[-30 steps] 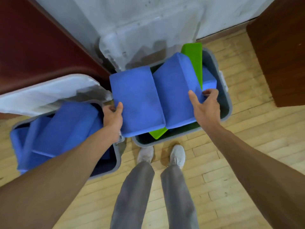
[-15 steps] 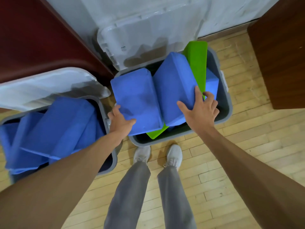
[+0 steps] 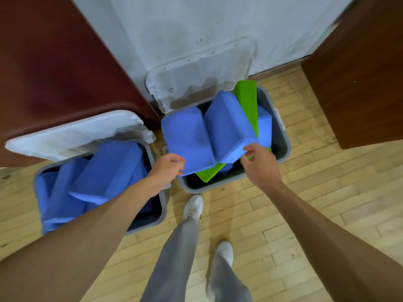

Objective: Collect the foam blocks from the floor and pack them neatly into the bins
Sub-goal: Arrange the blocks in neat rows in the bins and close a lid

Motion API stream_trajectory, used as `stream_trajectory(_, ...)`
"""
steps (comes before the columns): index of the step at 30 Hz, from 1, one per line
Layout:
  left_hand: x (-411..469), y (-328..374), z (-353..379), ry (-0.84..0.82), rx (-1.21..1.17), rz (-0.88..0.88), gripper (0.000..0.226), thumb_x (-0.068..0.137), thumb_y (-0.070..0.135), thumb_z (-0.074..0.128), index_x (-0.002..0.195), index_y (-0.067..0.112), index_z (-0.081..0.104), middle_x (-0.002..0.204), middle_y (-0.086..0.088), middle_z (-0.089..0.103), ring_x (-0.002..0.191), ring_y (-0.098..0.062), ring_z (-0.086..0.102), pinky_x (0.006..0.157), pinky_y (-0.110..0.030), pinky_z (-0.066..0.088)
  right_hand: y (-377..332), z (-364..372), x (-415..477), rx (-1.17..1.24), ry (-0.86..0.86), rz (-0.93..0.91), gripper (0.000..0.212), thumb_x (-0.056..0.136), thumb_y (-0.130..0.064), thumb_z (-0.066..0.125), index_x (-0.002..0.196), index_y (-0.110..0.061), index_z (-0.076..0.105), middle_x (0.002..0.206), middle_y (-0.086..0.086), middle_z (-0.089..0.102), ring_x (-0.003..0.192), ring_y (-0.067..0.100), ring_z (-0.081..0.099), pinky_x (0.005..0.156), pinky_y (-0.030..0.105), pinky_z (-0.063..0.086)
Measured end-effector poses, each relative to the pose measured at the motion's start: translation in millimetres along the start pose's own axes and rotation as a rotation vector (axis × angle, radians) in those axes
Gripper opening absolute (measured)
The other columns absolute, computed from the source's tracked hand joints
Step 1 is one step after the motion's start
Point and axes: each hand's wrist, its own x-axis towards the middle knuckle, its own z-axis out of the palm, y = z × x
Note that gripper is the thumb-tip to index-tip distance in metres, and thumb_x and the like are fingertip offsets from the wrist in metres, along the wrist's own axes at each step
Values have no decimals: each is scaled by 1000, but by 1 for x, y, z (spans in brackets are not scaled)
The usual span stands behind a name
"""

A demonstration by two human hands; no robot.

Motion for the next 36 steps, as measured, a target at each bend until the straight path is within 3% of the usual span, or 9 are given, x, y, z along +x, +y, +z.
stream_trajectory(7,-69,-61,-3,60,39,62,13,94,14,52,98,13,65,99,-8,66,78,-12,62,66,-14,47,11,16,-66,-82,-164,-152,14,88,-14,52,90,-15,66,83,0,60,78,20,53,69,25,41)
stream_trajectory(11,-131,-83,-28,115,130,93,9,92,19,54,93,23,63,94,2,66,90,-17,65,72,-24,47,-12,17,-111,-254,-316,-274,17,93,-14,48,90,-13,65,92,7,63,86,25,57,80,30,46)
stream_trajectory(14,-172,-101,-57,175,235,110,9,90,22,55,91,25,64,97,-5,69,96,-24,64,87,-35,51,-40,26,-142,-331,-406,-347,19,93,-11,47,94,-11,65,96,8,65,92,24,60,81,33,47)
stream_trajectory(16,-193,-117,-80,220,297,120,11,87,25,55,88,24,66,100,-11,70,98,-31,63,90,-40,50,-60,40,-161,-361,-406,-416,23,89,-7,45,98,-3,66,100,13,67,97,31,62,80,37,49)
stream_trajectory(19,-214,-149,-116,257,342,134,15,91,15,54,90,24,65,95,-2,68,97,-25,63,86,-33,49,-88,68,-189,-352,-416,-502,24,91,-13,47,102,-7,68,102,13,68,99,30,62,83,39,51)
stream_trajectory(24,-230,-222,-177,196,504,233,18,93,17,52,104,21,65,95,3,62,91,-18,62,83,-33,50,-119,141,-232,-349,-395,-534,23,91,-18,49,103,-18,69,105,3,64,97,22,61,77,27,46)
stream_trajectory(31,-187,-338,-234,285,327,264,18,91,12,54,102,17,68,97,0,66,92,-18,61,75,-22,42,-150,256,-265,-276,-342,-398,30,93,-12,47,118,-3,62,118,13,64,109,28,58,93,36,47)
stream_trajectory(33,-174,-358,-237,275,325,264,18,91,13,54,102,18,67,98,1,66,94,-19,62,75,-22,41,-151,274,-264,-213,-310,-353,31,96,-12,44,122,-6,60,125,11,61,113,27,56,93,32,44)
stream_trajectory(36,-138,-366,-233,299,342,273,22,88,7,54,104,15,67,107,-3,59,97,-21,61,80,-21,40,-141,298,-240,-66,-213,-323,30,96,-17,46,122,-10,60,123,8,61,97,19,54,74,21,36)
